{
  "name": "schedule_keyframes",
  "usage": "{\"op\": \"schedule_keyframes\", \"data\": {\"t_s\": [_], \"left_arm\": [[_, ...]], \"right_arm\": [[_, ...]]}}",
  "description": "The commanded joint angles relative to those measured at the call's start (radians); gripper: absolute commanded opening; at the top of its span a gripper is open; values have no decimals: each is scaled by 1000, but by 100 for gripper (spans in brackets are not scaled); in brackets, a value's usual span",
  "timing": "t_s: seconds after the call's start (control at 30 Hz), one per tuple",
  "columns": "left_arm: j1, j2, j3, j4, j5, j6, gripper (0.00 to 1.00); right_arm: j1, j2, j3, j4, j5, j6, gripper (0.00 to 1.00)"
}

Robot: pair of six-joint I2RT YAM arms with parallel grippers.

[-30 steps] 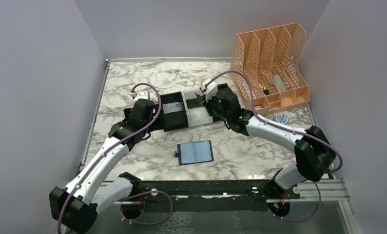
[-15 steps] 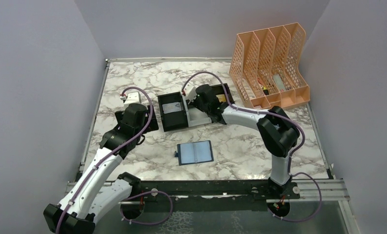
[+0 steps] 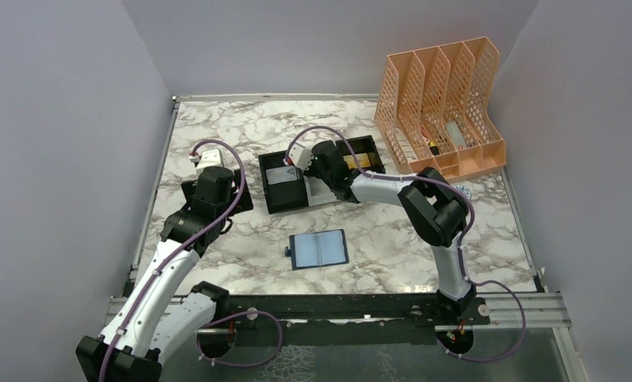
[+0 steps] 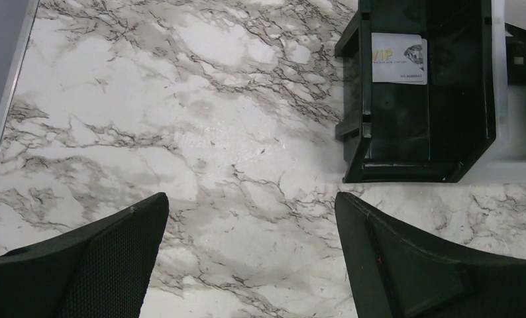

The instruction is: Take the credit cards out of the card holder

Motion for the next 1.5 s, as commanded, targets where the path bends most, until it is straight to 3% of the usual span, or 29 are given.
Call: {"op": "schedule_keyframes", "data": {"t_s": [0.0, 0.2, 1.1, 1.2, 1.47], "left_arm": [[21, -6, -3, 25, 40, 16, 99], [33, 4, -4, 32, 73, 28, 99], [34, 17, -9, 38, 97, 38, 99], [34, 18, -8, 39, 99, 37, 99], [34, 20, -10, 40, 103, 37, 99]], "right_arm": [[2, 15, 42, -30, -24, -2, 16], [3, 37, 74, -126, -63, 27, 27], [0, 41, 110, -220, -83, 111, 34], [-1, 34, 112, -239, -109, 123, 48], [-8, -13, 123, -263, -129, 189, 51]]}}
